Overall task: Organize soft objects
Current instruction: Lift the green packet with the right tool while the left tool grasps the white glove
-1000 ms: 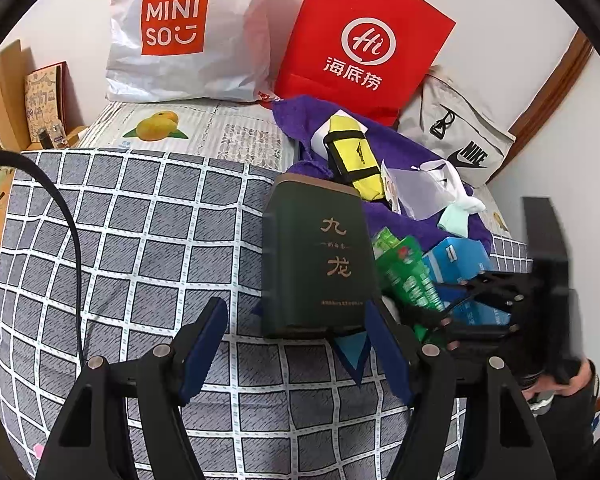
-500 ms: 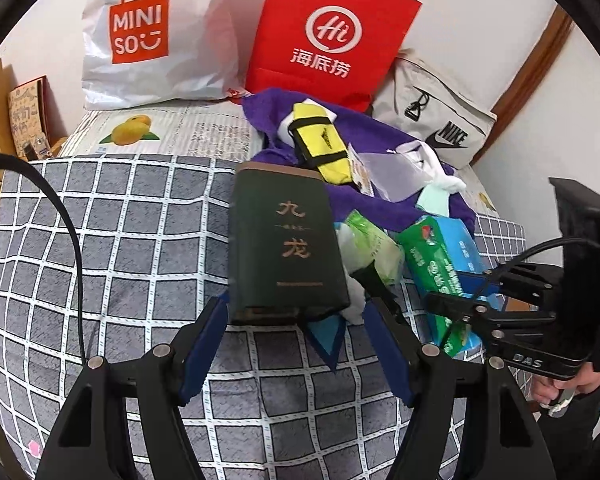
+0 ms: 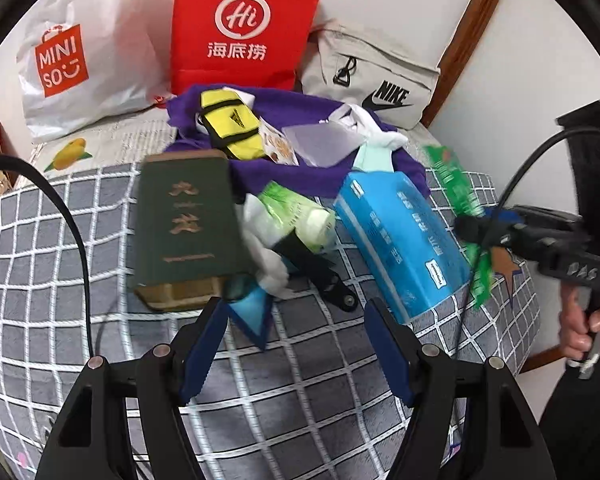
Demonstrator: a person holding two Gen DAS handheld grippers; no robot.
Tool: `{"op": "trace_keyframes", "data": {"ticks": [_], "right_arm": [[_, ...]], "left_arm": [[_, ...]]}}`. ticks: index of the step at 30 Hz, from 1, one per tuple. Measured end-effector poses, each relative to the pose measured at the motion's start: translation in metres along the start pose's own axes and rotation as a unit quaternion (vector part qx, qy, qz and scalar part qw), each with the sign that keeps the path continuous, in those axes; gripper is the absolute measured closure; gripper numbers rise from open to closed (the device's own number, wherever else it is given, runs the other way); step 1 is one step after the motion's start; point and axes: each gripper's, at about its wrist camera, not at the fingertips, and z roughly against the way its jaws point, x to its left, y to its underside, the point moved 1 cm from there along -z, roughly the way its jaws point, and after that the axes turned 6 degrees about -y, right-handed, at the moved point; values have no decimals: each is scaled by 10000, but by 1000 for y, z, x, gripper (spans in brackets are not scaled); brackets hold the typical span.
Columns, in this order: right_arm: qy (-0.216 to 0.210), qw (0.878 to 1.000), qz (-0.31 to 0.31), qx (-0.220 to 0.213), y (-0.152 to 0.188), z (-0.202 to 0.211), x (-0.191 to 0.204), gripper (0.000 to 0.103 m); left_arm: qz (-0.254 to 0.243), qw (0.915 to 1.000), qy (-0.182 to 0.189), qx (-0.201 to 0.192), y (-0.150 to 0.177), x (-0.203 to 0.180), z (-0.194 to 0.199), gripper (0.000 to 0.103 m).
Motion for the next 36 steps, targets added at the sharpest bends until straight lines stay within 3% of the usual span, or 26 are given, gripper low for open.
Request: {"op": "trace_keyframes", "data": {"ticks": [9, 13, 16, 26, 31, 36], "right_arm": [[139, 9981, -561, -211, 27, 27, -44, 72], [106, 9975, -658, -251, 36, 31, -56, 72], [47, 9973, -695, -247, 40, 29, -62, 72], [-102, 9974, -700, -165, 41, 21, -69, 71], [-130, 9972, -722, -114, 42, 17, -73, 71], [-101, 9968, -796, -63, 44, 16, -80, 71]], "left_arm": [[241, 9995, 184, 125, 5, -30, -36, 60], [418, 9989, 170, 80, 1, -32, -45, 62], [486, 9984, -278, 29, -6, -34, -50, 62], [338, 9938, -1019, 290, -20, -39, -79, 62], [-169, 9828, -1775, 477, -16, -53, -94, 60], [61, 9834, -1750, 470, -17, -44, -100, 61]]}}
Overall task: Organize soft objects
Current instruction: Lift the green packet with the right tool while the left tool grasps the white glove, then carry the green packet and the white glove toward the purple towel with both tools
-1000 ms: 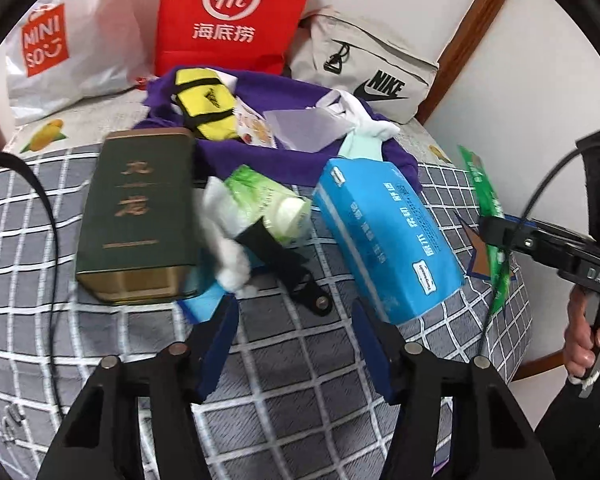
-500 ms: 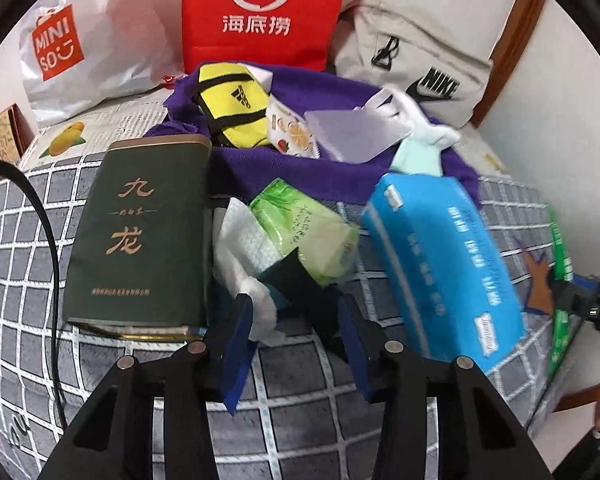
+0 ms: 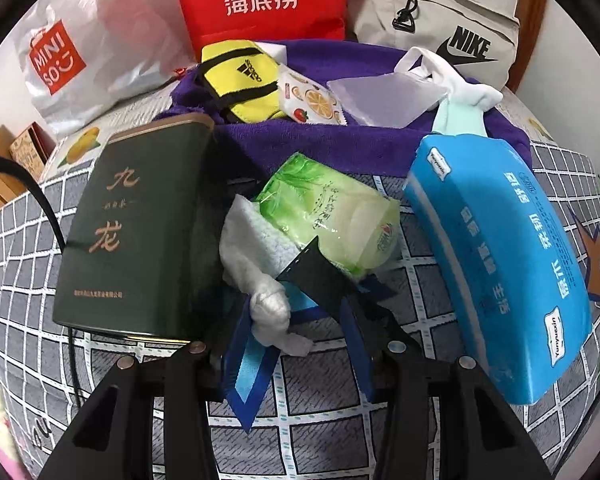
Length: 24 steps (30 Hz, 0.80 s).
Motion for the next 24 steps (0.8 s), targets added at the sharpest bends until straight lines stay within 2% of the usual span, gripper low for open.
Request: {"op": "trace_keyframes", "data": {"ticks": [3, 5, 10, 14, 17, 24], "right_arm": [[24, 10000, -34, 15, 0, -1, -3, 71], [17, 10000, -30, 15, 0, -1, -3, 71], [28, 10000, 32, 45, 0, -1, 2, 71], [55, 9999, 71, 54, 0, 0, 4, 71], [69, 9999, 78, 38, 0, 2, 5, 71], [92, 9999, 95, 99, 0, -2, 6, 71]], "left_arm": [[46, 10000, 48, -8, 1, 3, -2, 86], [54, 10000, -31, -68, 0, 8, 0, 86], [289, 9970, 715, -69, 2, 21, 9, 86], [228, 9940, 1040, -251, 9, 23, 35, 86], [243, 9912, 1286, -211, 18, 28, 48, 86], [106, 9924, 1223, 96, 37, 28, 32, 85]]}}
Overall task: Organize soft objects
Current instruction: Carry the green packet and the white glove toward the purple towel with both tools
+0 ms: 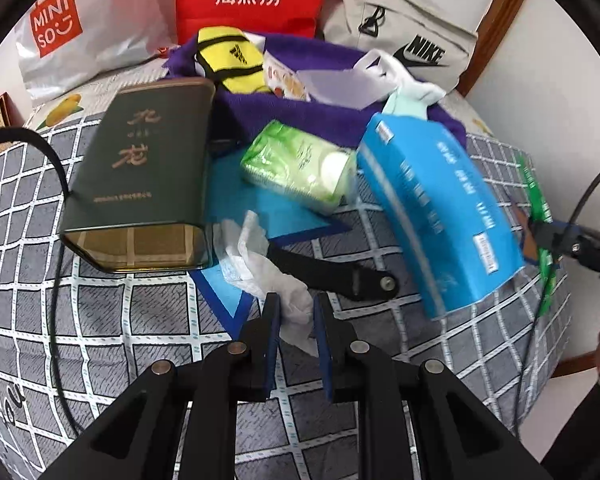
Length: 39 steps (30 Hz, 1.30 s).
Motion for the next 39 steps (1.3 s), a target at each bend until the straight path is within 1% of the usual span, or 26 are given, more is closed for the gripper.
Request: {"op": "trace_keyframes", "data": {"ticks": [2, 4, 5, 6, 7, 8, 9, 10, 11, 13, 16, 18, 25, 30, 39], "right_arm": [[16, 10000, -8, 26, 0, -1, 0, 71], [35, 10000, -14, 42, 0, -2, 1, 71], [45, 10000, -21, 46, 0, -2, 1, 71], [49, 10000, -26, 50, -1, -3, 1, 71], [53, 10000, -27, 54, -1, -3, 1, 71], [66, 10000, -30, 55, -1, -4, 1, 71], [67, 10000, -30, 64, -1, -4, 0, 71], [73, 9999, -28, 76, -1, -5, 0, 71], [90, 9999, -23, 80, 0, -5, 0, 71], [97, 9999, -8, 83, 0, -5, 1, 71], [113, 9999, 42, 55, -1, -3, 4, 71], [121, 9999, 76, 29, -1, -1, 7, 71], [93, 9999, 83, -62, -2, 6, 12, 71], [112, 9998, 96, -146, -6, 10, 19, 71], [172, 9996, 105, -218, -21, 11, 21, 71]], "left_arm": [[-30, 10000, -63, 41, 1, 0, -7, 83], [-77, 9998, -136, 92, 0, -2, -12, 59], [-94, 9997, -217, 110, -1, -3, -15, 57], [-135, 9988, -444, 138, -1, -4, -19, 57], [-169, 9981, -585, 128, -2, -5, -22, 60], [-224, 9973, -688, 109, -1, -5, -26, 67], [-216, 9975, -678, 40, 0, -4, -27, 81], [-122, 9981, -610, -26, 0, -2, -25, 81], [-57, 9990, -454, -8, 0, 0, -24, 81], [-58, 9996, -293, 22, 0, 3, -21, 81], [-80, 9999, -118, -66, 1, 6, -9, 81], [-53, 9998, 97, -133, 3, 8, 2, 81], [34, 9974, 497, -515, -2, 15, 45, 81], [-30, 9957, 578, -717, -9, 15, 64, 81], [17, 9934, 643, -950, -34, 20, 77, 81]]}}
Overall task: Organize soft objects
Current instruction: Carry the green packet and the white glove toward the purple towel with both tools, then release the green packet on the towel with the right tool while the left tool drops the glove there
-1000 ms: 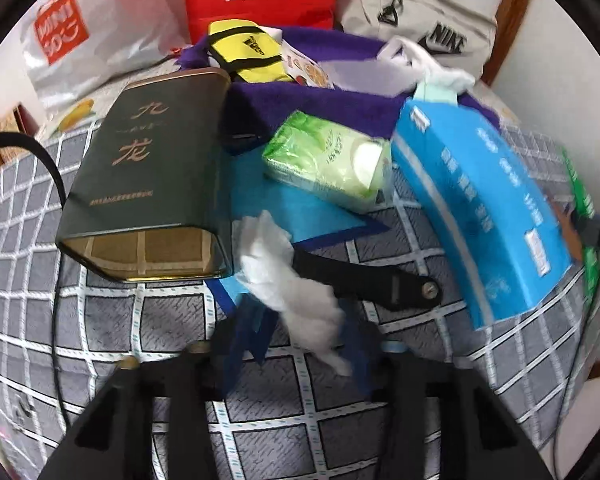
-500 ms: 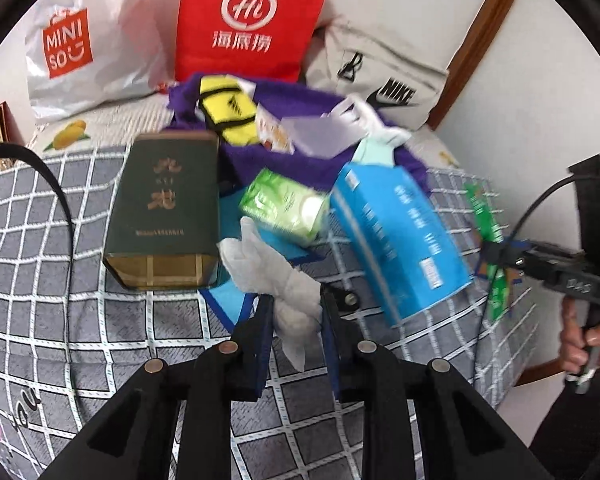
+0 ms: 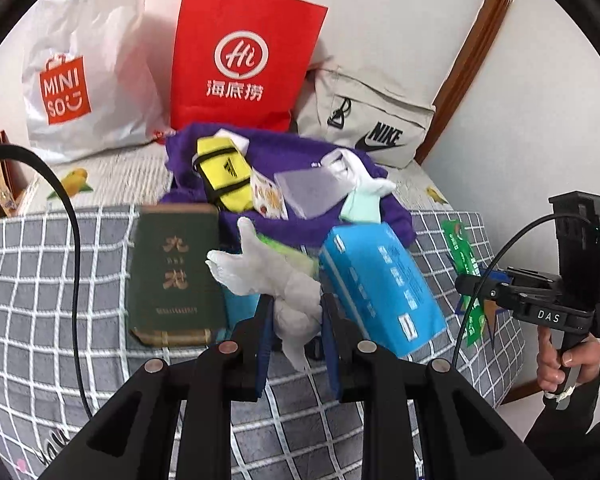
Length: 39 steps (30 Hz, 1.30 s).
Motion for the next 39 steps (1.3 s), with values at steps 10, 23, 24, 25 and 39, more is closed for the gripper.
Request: {"op": "trace_keyframes", "data": {"ticks": [10, 23, 24, 25, 39], "right_arm": [[70, 9998, 92, -187, -33, 1, -1, 71], [147, 9992, 169, -328, -91, -18, -11, 71], [156, 9992, 155, -337, -97, -22, -13, 71], [153, 9992, 141, -344, -101, -25, -14, 71], [466, 9987, 215, 25, -149, -93, -32, 71]], "left_arm": [[12, 9998, 29, -178, -36, 8, -2, 81], [-201, 9995, 64, -250, -86, 10, -28, 81], [-209, 9995, 62, -246, -89, 9, -31, 81], [-223, 9994, 66, -249, -93, 9, -34, 81], [-232, 9995, 164, -145, -130, 16, -76, 81]]}}
